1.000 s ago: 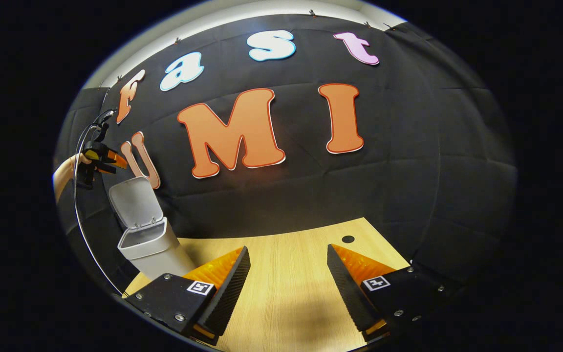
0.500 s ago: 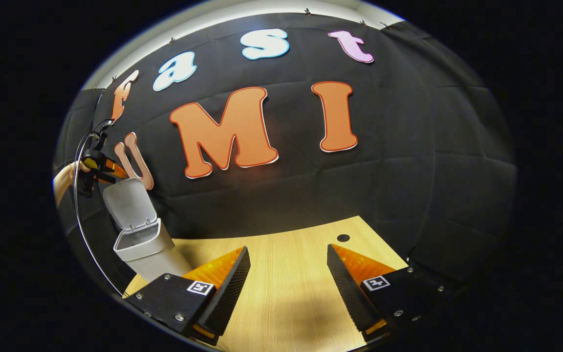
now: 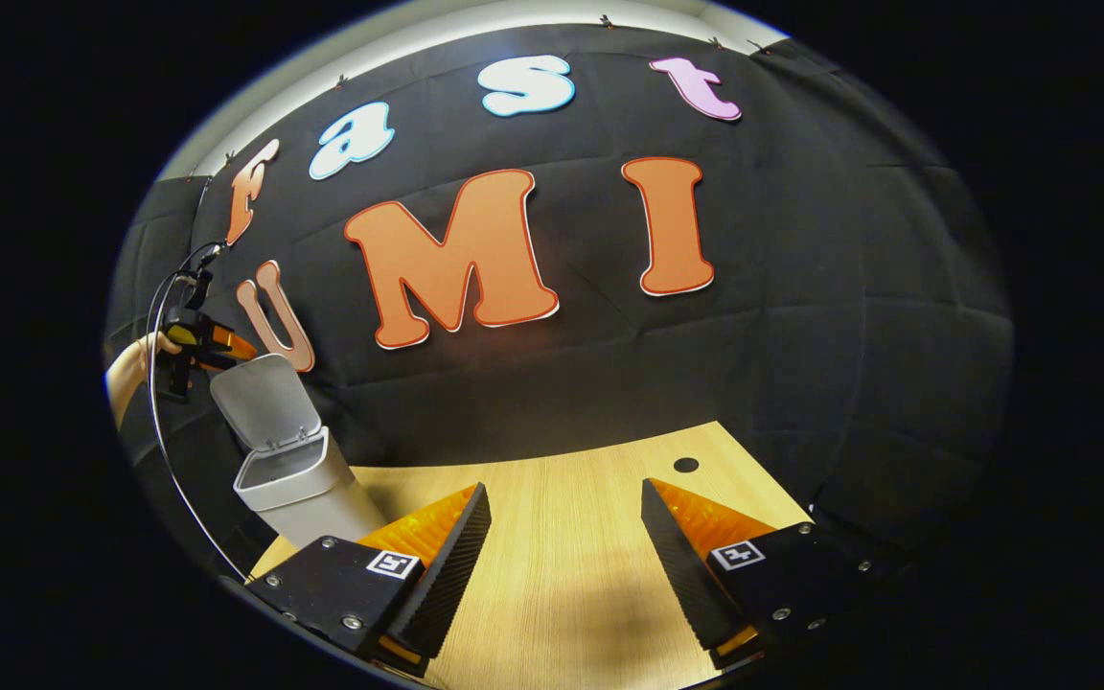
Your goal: Press the lid of the desktop garbage bin to open it, pick up the crumpled paper on the desktop and throw it into the bin, then pick up the pop can on the desktop and drop it into the bin, and finally close the garbage bin lid.
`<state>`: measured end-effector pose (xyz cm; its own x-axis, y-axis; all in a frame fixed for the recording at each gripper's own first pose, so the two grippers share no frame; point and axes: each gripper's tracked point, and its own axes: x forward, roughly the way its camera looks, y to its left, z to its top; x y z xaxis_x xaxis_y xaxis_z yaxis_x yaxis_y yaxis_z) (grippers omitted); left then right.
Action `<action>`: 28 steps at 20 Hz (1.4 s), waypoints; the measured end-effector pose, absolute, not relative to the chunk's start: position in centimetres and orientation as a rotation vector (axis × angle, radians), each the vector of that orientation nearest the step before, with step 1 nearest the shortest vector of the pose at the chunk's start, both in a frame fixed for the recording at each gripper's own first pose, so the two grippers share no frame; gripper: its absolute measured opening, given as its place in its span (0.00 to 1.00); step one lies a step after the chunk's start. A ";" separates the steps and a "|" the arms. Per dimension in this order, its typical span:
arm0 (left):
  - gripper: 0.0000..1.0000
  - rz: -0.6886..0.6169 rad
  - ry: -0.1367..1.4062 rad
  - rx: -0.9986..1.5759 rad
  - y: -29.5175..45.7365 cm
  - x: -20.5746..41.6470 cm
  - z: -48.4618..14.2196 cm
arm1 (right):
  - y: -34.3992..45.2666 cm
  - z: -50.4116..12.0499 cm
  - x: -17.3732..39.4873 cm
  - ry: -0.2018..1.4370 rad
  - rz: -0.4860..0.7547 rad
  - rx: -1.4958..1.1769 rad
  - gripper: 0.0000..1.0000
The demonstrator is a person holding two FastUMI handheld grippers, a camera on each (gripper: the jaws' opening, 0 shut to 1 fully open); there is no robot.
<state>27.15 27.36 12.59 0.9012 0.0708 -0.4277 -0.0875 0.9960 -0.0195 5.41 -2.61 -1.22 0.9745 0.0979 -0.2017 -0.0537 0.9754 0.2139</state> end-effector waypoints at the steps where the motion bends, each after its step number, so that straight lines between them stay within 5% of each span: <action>1: 0.97 0.073 0.434 -0.039 26.6 26.4 12.4 | -2.7 -1.1 5.3 0.211 0.081 0.215 0.95; 28: 0.95 0.041 0.437 -0.017 19.0 16.7 -4.9 | -1.3 -1.8 4.9 0.234 0.164 0.233 0.94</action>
<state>16.71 19.01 -4.92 0.9053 0.0360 -0.4232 -0.0434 0.9990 -0.0079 4.86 -1.34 -1.77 0.9597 0.1873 -0.2096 -0.1335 0.9598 0.2468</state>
